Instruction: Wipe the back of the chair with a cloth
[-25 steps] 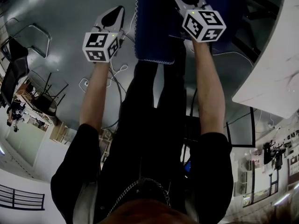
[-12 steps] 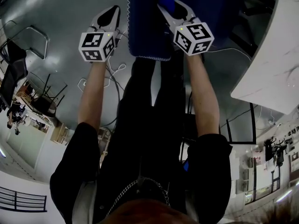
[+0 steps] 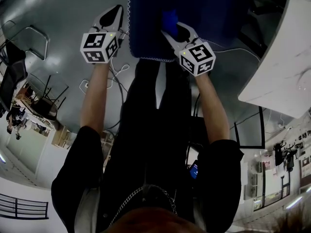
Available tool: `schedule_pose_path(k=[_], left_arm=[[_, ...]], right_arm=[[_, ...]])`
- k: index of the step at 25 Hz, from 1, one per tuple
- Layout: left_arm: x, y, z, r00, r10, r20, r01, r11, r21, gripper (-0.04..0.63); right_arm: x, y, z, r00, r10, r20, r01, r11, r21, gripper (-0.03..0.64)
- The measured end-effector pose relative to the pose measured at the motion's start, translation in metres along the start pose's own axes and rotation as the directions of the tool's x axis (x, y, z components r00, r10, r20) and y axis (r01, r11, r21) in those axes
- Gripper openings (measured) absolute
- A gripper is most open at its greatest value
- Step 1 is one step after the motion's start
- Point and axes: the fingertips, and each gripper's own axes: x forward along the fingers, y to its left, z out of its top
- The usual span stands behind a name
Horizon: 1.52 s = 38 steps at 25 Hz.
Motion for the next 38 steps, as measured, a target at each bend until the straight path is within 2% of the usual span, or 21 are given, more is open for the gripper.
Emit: schedule_pose_path(k=[10,24,28,31,34,38], left_arm=[[0.004,-0.003,-0.001,1.000,0.000,-0.007,0.000,1.000,0.007,0.009],[0.005,-0.004,-0.003,1.000,-0.003,-0.013,0.003,1.000,0.016,0.009],[0.004,-0.003,0.000,1.000,-0.007,-0.012,0.007,1.000,0.024,0.009],[0.005,0.000,0.004,1.000,-0.005,-0.012,0.005,1.000,0.022,0.009],[0.007,0.000,0.007,1.000,-0.013,-0.011,0.014,1.000,0.025,0.009],[0.012,-0.002,0.004,0.999,-0.031,-0.020,0.032,0.999,0.039,0.009]], right_arm=[[-0.022,0.020,-0.038,0.995,0.062,-0.082,-0.060,0.998,0.030,0.144],[-0.058,0.041,-0.067,0.960,0.205,-0.190,-0.200,0.979,0.045,0.144],[-0.049,-0.002,-0.016,0.992,0.108,-0.059,-0.106,0.994,0.041,0.144],[-0.036,-0.039,0.032,0.998,0.022,0.057,-0.025,0.998,0.056,0.144],[-0.025,-0.077,0.069,0.983,-0.095,0.155,0.084,0.994,0.076,0.144],[-0.010,-0.127,0.111,0.936,-0.257,0.240,0.235,0.965,0.116,0.144]])
